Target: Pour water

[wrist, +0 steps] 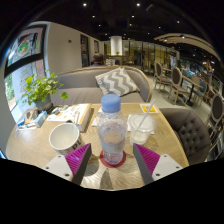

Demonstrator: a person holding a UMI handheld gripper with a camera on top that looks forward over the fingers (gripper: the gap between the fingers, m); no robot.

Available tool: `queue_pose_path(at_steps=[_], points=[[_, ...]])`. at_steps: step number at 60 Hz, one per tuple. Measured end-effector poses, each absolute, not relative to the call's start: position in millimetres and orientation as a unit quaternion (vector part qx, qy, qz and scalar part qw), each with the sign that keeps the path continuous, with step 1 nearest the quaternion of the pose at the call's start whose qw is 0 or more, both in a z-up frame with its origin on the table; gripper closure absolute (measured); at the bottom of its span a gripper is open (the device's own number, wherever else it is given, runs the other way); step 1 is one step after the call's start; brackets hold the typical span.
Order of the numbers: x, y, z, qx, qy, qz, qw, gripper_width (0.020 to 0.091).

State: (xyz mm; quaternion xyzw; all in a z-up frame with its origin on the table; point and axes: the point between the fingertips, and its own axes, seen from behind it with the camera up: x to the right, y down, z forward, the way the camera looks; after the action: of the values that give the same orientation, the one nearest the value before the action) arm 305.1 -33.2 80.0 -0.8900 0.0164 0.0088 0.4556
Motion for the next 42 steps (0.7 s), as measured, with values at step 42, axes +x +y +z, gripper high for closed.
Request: queue_pose_path(at_steps=[42], points=[[226.2,-259.2,188.7,-0.917,0.044,-0.063,0.392,0.0251]])
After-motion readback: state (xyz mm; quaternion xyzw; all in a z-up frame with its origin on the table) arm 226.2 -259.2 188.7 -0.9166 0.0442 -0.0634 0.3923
